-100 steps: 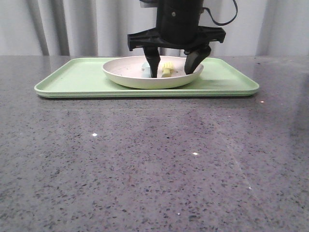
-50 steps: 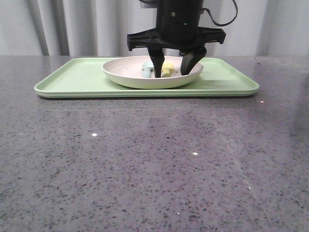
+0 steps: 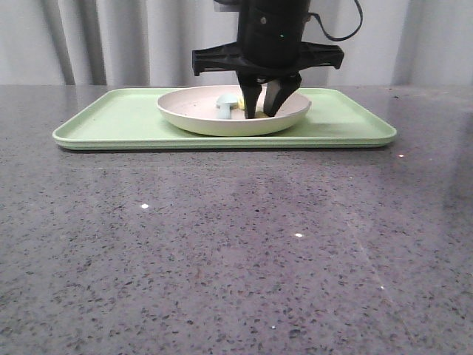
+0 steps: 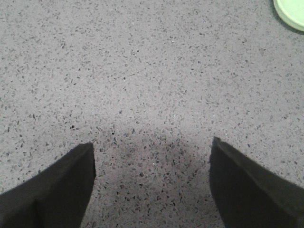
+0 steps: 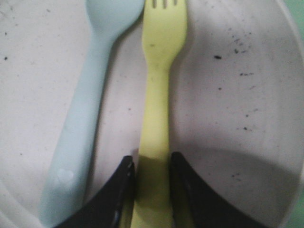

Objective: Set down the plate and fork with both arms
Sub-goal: 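Lower the open right gripper onto the yellow fork on the plate, then close the right gripper on the fork handle and lift it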

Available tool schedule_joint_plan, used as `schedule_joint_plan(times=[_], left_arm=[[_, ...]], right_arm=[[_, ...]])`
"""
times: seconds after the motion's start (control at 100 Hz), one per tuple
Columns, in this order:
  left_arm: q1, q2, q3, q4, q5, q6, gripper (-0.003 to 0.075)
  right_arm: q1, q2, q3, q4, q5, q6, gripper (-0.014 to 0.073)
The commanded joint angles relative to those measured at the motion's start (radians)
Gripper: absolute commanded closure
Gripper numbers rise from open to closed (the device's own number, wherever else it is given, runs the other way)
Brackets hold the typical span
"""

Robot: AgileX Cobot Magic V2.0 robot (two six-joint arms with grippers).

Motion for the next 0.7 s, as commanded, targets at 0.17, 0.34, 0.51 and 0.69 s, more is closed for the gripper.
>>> schedule_joint_plan(times=[0.17,0.34,0.51,0.69], left_arm=[[0.001,-0.002,-0.026,-0.005,-0.057,-0.002,0.0228],[0.001,-0.002,-0.026,-0.005,-0.057,-0.002,0.0228],[0.001,-0.002,-0.026,-0.005,-0.057,-0.002,0.0228],[0.001,-0.002,-0.026,-0.005,-0.055,-0.002,0.0228]], right_arm=[[-0.005,-0.061,-0.032,-0.014,-0.024,0.026,0.0487],[-0.005,-0.068,-0.033,-0.014,-0.024,0.026,0.0487],[-0.005,-0.068,-0.081,-0.018,0.007,0.026,0.0487],[-0.005,-0.068,-0.166,-0.026,0.055,0.026,0.0487]])
